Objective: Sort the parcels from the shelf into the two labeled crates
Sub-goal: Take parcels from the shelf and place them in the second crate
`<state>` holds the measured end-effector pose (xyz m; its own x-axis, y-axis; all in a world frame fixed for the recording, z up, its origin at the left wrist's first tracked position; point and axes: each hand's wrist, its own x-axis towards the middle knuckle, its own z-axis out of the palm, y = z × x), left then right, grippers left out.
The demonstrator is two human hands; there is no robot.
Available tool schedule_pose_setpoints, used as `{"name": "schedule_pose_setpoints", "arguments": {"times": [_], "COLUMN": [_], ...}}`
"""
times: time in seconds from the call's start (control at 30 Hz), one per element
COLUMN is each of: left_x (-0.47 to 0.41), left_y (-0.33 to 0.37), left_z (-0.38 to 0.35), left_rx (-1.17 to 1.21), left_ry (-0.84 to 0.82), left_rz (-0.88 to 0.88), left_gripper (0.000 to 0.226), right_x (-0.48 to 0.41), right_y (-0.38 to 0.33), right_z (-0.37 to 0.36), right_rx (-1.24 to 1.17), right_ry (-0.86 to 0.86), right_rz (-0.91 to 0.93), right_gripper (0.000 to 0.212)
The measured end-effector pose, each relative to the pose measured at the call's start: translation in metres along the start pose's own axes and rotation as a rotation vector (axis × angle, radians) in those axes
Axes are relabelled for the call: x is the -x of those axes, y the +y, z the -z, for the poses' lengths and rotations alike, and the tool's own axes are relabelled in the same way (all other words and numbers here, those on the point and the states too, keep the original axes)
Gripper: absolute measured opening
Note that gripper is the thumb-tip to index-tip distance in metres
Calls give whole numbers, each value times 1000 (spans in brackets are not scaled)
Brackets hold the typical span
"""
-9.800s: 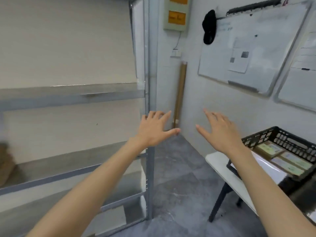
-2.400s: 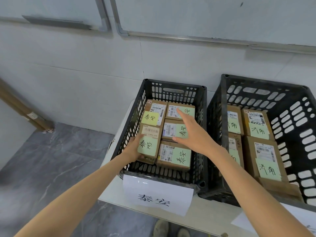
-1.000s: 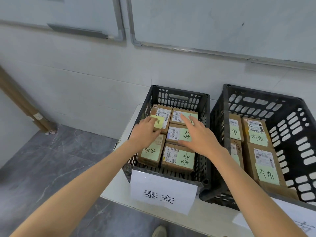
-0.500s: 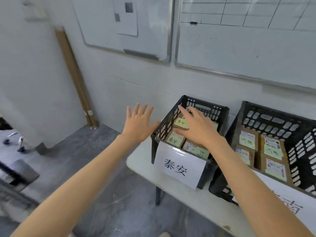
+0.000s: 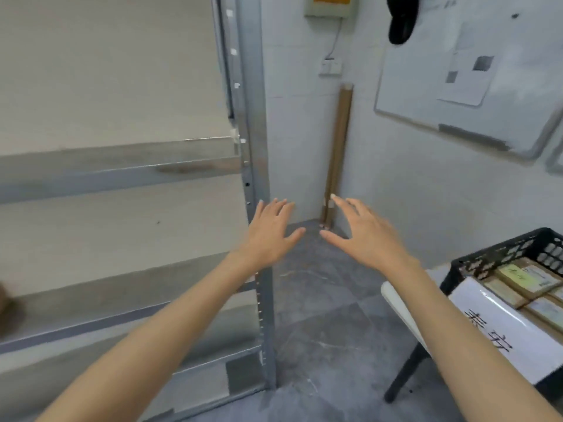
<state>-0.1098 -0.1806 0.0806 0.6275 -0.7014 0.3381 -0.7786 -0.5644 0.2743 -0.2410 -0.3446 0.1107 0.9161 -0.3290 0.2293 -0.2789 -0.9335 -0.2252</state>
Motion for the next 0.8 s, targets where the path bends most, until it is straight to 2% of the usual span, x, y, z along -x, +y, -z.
{"name": "schedule_pose_setpoints", "arguments": {"times": [0.2,0.4,0.6,0.8], "left_x": [90,188,281,346], "left_y": [-112,-233,-360,-457], "left_z": [73,141,199,220], "left_rx": [-49,-129,-257,-100], "left_ry": [113,193,202,170], "left_rz": [208,433,597,732], "left_gripper": [60,61,67,79], "right_x": [-30,-50,-61,-69], "right_y": [-144,-300,-458,-574], "right_z": [-33,-77,-140,-217], "right_rx": [-89,-178,-252,-232], "right_ry": [-19,-53,-131,-269], "right_rz": [279,466,566,572], "right_gripper": [79,80,82,86]}}
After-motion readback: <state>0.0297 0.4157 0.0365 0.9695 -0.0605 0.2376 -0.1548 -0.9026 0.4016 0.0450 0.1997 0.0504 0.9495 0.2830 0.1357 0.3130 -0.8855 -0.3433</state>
